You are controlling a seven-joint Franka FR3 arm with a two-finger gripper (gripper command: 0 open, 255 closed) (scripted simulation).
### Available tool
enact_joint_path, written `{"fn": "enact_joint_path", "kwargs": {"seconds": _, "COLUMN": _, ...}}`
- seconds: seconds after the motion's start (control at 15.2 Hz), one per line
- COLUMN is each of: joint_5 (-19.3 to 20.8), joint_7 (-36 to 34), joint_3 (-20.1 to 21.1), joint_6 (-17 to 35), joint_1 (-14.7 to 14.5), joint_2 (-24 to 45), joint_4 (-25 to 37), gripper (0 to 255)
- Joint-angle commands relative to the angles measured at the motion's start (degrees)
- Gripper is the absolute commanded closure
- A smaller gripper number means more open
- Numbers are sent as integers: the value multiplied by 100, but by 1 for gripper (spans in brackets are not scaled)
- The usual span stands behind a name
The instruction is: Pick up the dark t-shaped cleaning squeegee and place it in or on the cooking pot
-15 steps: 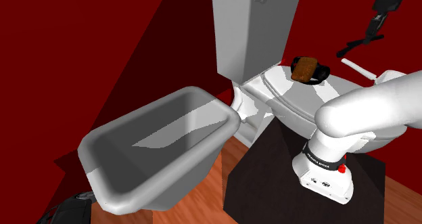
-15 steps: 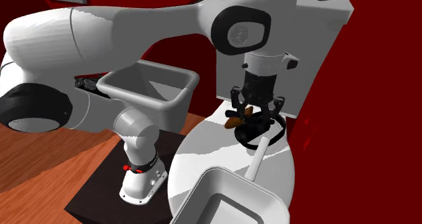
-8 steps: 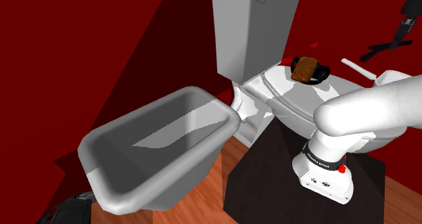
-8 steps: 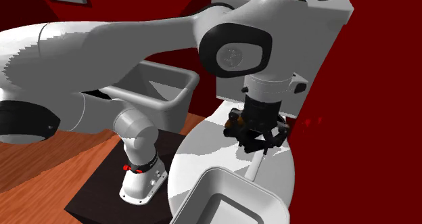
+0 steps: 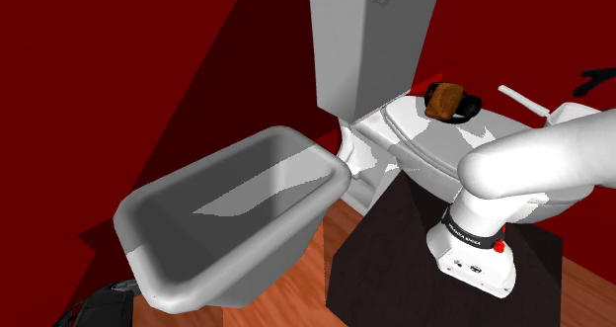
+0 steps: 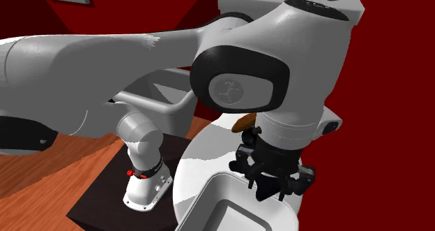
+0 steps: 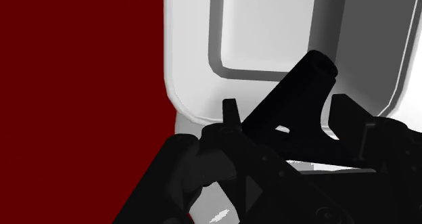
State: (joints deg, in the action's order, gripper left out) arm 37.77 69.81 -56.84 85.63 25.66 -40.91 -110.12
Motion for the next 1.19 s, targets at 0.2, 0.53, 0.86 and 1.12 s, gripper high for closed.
{"fn": "enact_joint_path", "kwargs": {"seconds": 0.2, "joint_5": 171, "joint_7": 60, "joint_3": -209, "joint_6": 263, "joint_1": 59, "joint_2": -116, "joint_4": -269, "gripper": 255}}
{"fn": "enact_joint_path", "kwargs": {"seconds": 0.53, "joint_5": 302, "joint_7": -33, "joint_3": -343, "joint_6": 570, "joint_1": 107, "joint_2": -212, "joint_4": -642, "gripper": 255}}
{"fn": "enact_joint_path", "kwargs": {"seconds": 0.86, "joint_5": 441, "joint_7": -121, "joint_3": -509, "joint_6": 880, "joint_1": 136, "joint_2": -283, "joint_4": -983, "gripper": 255}}
{"fn": "enact_joint_path", "kwargs": {"seconds": 1.12, "joint_5": 492, "joint_7": -151, "joint_3": -575, "joint_6": 990, "joint_1": 140, "joint_2": -302, "joint_4": -1096, "gripper": 255}}
